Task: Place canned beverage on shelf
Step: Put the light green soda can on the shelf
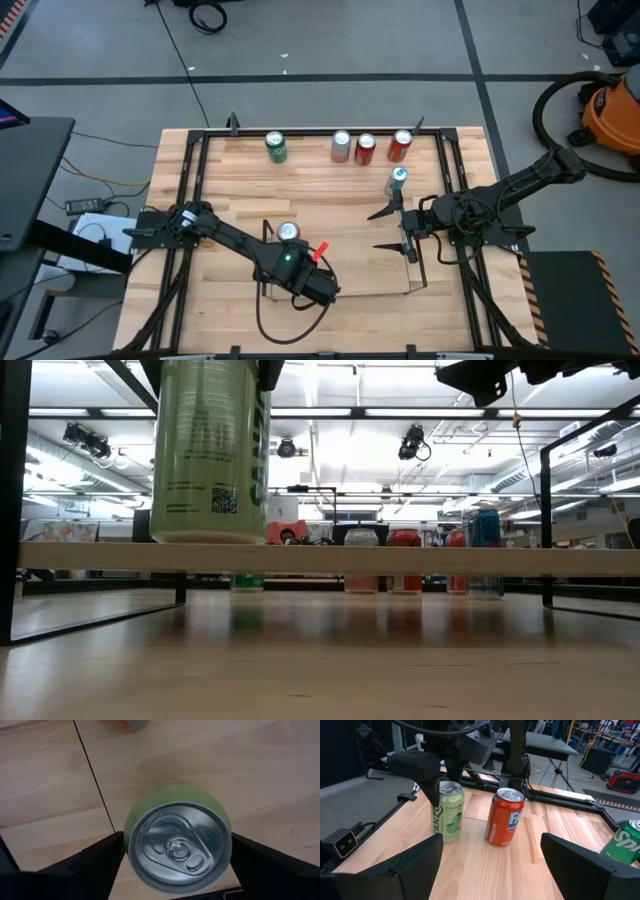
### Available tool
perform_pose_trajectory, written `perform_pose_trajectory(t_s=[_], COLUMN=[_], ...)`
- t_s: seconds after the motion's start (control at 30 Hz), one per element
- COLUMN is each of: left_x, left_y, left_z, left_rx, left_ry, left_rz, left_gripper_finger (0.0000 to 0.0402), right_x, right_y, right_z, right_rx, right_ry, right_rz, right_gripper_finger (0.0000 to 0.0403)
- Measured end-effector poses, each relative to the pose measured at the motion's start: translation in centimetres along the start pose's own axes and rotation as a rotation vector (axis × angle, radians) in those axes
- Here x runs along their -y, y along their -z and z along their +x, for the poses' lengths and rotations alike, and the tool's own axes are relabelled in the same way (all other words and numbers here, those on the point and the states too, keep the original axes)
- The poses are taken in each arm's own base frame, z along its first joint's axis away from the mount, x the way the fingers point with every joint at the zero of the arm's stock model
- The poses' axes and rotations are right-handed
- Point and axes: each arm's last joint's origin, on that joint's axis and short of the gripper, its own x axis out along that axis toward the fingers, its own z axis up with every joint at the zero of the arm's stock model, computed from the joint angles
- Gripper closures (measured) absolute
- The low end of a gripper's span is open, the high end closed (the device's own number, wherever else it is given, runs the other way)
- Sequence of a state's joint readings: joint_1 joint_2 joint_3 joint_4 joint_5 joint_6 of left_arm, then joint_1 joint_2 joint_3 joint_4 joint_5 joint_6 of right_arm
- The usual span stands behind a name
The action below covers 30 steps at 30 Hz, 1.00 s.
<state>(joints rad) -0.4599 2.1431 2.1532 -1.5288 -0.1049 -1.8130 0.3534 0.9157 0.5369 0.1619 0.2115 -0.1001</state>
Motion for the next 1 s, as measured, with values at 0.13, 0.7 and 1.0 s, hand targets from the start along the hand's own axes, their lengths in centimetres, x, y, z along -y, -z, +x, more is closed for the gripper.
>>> perform_pose_trajectory(t_s=[0.13,0.7,1.0], left_x=[-0.1,0.1,0.2], left_y=[-0.2,-1.0,-1.7], left_z=[-0.3,-3.6,-4.7], left_rx=[-0.003,-0.009,-0.013], left_ry=[0.007,0.102,0.144], left_rz=[-0.002,0.002,0.018], left_gripper_finger=[0.0047,0.0047,0.0047], right_x=[0.0,0.0,0.0], right_y=[0.0,0.1,0.1], right_z=[0.0,0.0,0.0], right_rx=[0.000,-0.006,-0.006], right_ry=[0.000,-0.002,-0.002], right_rz=[0.003,0.002,0.001], right_gripper_finger=[0.0056,0.0056,0.0056])
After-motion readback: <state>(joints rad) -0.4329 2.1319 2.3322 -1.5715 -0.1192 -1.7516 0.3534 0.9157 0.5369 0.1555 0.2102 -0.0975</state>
